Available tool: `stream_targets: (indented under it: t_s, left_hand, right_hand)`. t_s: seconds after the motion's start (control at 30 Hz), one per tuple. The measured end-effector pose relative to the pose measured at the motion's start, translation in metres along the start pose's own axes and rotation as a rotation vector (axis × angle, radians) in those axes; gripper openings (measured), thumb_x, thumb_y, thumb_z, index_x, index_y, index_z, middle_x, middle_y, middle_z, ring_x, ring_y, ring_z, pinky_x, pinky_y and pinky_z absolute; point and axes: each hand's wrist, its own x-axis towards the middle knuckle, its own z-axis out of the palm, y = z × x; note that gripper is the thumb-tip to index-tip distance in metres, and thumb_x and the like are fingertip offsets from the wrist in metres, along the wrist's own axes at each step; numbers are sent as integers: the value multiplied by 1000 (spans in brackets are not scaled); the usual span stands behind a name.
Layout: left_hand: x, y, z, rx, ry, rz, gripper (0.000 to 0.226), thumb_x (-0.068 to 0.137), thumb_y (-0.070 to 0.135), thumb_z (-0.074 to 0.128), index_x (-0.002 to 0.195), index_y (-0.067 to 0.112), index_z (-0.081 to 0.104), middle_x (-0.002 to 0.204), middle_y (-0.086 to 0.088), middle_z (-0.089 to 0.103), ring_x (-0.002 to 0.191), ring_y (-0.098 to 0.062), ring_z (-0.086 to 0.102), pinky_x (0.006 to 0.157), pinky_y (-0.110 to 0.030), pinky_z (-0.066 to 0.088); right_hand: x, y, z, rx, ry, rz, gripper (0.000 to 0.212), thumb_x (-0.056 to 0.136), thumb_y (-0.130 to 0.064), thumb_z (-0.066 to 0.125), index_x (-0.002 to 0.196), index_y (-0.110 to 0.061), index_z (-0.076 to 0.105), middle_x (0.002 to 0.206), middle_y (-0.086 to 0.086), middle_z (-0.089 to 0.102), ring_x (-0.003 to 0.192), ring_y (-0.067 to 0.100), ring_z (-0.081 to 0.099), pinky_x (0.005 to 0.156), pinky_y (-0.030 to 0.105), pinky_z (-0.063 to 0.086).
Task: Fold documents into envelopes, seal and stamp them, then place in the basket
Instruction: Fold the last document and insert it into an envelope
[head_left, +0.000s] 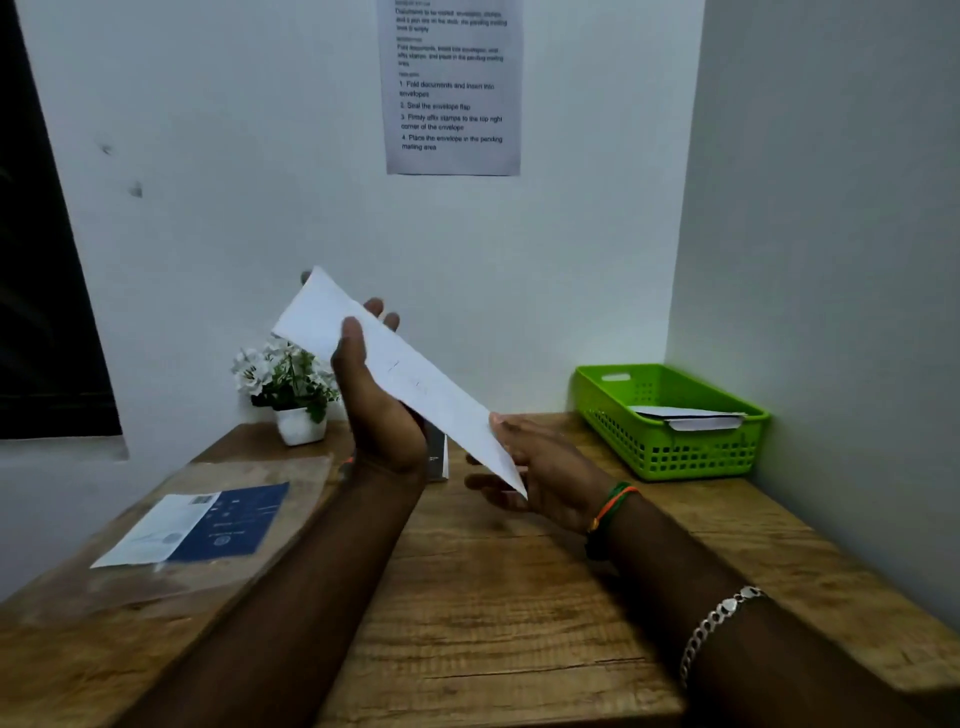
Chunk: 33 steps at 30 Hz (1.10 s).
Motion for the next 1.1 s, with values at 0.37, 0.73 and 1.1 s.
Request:
stream_targets:
  t_s: [0.37, 0.73, 1.1]
  left_hand:
    - [50, 20, -110, 490, 360, -286, 16, 83, 9, 80, 97, 2, 76, 88, -13, 78, 74, -24, 75, 50, -27, 55]
    - [49, 2, -135, 871, 141, -477, 16, 83, 22, 84, 89, 10, 75, 94, -9, 78, 90, -25, 74, 82, -45, 63]
    - [51, 0, -145, 960, 129, -454, 13, 85, 21, 82, 90, 11, 76, 94, -9, 77, 96, -27, 72, 90, -49, 60]
  right_hand:
    - [22, 5, -31, -193, 393, -306, 11, 89, 4, 69, 97, -4, 65, 65, -8, 71, 58, 8, 65, 52, 21, 52]
    - [27, 11, -44, -286, 479, -301, 6, 89, 4, 70, 89, -2, 66, 67, 1, 70, 53, 4, 64, 55, 22, 53]
    - [22, 15, -49, -498, 432, -122, 30, 84, -2, 78, 62, -13, 59, 70, 5, 66, 63, 17, 60, 64, 29, 50]
